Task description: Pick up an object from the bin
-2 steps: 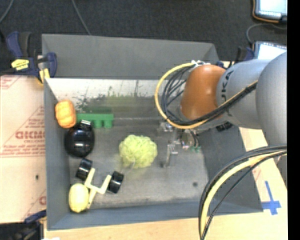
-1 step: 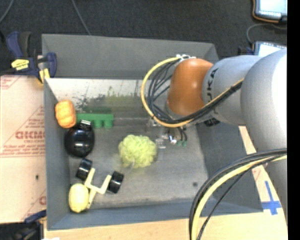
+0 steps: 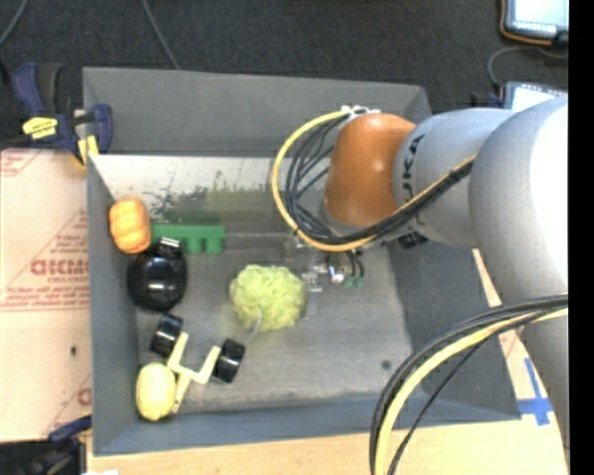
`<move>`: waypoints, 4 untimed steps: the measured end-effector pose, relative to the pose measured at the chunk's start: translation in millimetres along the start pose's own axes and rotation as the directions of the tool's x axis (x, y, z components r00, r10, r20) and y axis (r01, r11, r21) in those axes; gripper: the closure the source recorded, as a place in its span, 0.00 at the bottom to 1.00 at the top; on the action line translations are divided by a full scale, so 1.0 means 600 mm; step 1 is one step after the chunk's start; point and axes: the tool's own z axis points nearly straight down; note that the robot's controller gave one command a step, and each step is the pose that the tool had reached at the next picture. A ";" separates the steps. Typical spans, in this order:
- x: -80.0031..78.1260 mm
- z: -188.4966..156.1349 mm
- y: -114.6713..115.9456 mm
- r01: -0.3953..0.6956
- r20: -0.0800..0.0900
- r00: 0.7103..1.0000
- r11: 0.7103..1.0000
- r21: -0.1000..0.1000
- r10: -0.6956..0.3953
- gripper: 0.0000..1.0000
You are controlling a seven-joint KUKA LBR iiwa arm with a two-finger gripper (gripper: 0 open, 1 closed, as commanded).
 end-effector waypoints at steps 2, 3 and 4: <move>0.019 -0.043 0.033 0.238 0.005 0.971 0.971 0.004 -0.238 0.00; 0.027 -0.022 0.094 0.292 0.002 0.956 0.956 -0.002 -0.292 0.00; 0.030 0.000 0.083 0.542 0.004 0.841 0.841 0.005 -0.542 1.00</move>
Offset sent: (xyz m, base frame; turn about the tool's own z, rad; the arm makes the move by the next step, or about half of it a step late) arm -0.0252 0.1099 0.0013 -0.1868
